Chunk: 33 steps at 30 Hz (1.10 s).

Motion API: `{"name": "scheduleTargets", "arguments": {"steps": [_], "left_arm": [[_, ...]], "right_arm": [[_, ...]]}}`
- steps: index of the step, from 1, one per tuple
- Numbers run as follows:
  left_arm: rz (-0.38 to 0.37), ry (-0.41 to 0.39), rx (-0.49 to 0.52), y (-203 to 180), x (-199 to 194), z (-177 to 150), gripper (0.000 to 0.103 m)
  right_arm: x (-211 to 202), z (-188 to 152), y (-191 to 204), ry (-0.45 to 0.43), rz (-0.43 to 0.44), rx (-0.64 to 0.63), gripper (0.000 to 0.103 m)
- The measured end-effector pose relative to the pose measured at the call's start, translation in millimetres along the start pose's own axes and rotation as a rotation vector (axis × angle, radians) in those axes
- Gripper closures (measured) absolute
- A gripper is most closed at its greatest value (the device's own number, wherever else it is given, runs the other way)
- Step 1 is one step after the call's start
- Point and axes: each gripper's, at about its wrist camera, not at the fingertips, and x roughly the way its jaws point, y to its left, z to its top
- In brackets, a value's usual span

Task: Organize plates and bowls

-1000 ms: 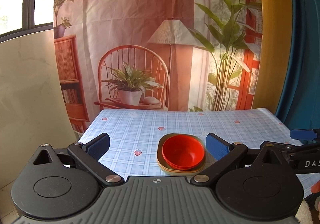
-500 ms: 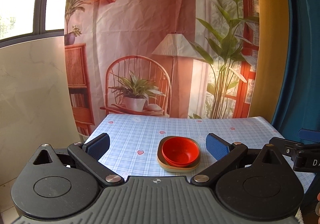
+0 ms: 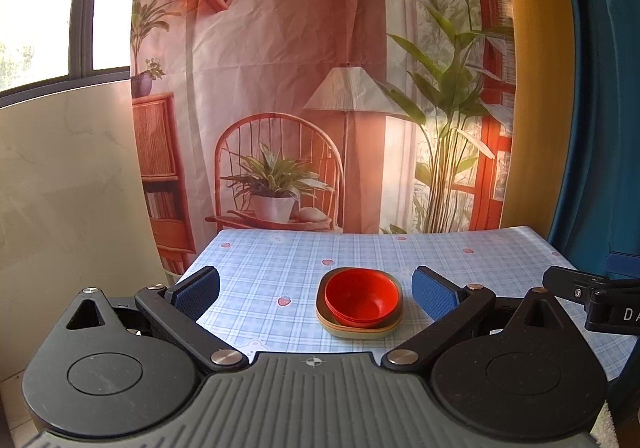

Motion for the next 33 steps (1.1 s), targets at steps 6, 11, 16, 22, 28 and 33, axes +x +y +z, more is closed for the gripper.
{"name": "scheduleTargets", "arguments": {"steps": [6, 11, 16, 22, 28, 33], "left_arm": [[-0.005, 0.007, 0.002, 0.6, 1.0, -1.2, 0.000], [-0.007, 0.014, 0.000, 1.2, 0.4, -3.5, 0.000], [-0.011, 0.016, 0.002, 0.8, 0.1, -4.5, 0.000], [-0.014, 0.023, 0.006, 0.9, 0.3, -6.1, 0.000], [-0.026, 0.035, 0.004, 2.3, 2.0, -7.4, 0.000], [-0.035, 0.041, 0.000, 2.9, 2.9, -8.7, 0.000]], "right_arm": [[0.5, -1.7, 0.6, 0.005, 0.003, 0.000, 0.000], [1.5, -2.5, 2.9, 0.008, 0.003, -0.012, 0.000], [2.5, -2.7, 3.9, 0.010, 0.003, -0.017, 0.000], [3.3, -4.6, 3.1, 0.018, 0.000, -0.015, 0.000], [4.6, -5.0, 2.9, 0.022, 0.001, -0.014, 0.000], [5.9, -8.5, 2.1, 0.028, 0.001, -0.010, 0.000]]}}
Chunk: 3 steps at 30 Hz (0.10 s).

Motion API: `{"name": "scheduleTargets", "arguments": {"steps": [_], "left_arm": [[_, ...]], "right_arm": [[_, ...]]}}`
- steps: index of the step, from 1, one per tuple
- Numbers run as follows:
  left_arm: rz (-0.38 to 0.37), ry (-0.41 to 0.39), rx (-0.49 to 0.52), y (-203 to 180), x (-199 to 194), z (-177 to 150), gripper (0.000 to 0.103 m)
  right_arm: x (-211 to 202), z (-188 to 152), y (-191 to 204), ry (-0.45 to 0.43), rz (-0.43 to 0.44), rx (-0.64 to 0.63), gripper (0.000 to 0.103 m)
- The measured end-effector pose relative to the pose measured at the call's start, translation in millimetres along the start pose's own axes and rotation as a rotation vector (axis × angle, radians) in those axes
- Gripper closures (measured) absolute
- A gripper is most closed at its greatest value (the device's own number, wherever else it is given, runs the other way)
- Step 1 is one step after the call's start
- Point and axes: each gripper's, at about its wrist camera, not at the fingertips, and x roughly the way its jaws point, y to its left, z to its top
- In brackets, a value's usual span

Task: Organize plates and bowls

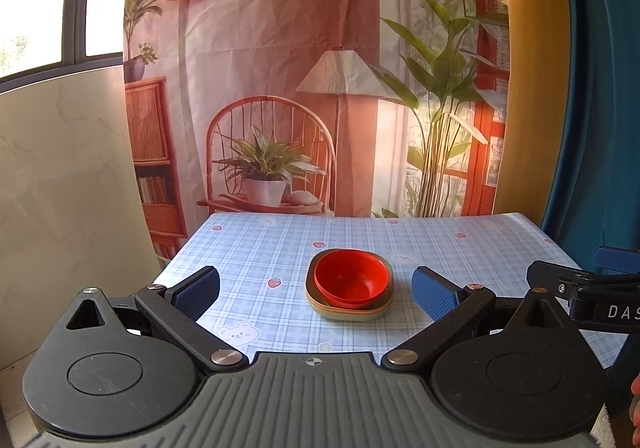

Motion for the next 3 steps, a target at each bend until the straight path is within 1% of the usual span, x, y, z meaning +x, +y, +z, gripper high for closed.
{"name": "scheduleTargets", "arguments": {"steps": [3], "left_arm": [[-0.005, 0.003, 0.005, -0.7, 0.4, -1.0, 0.000]], "right_arm": [[0.8, -1.1, -0.7, 0.003, 0.001, 0.002, 0.000]]}}
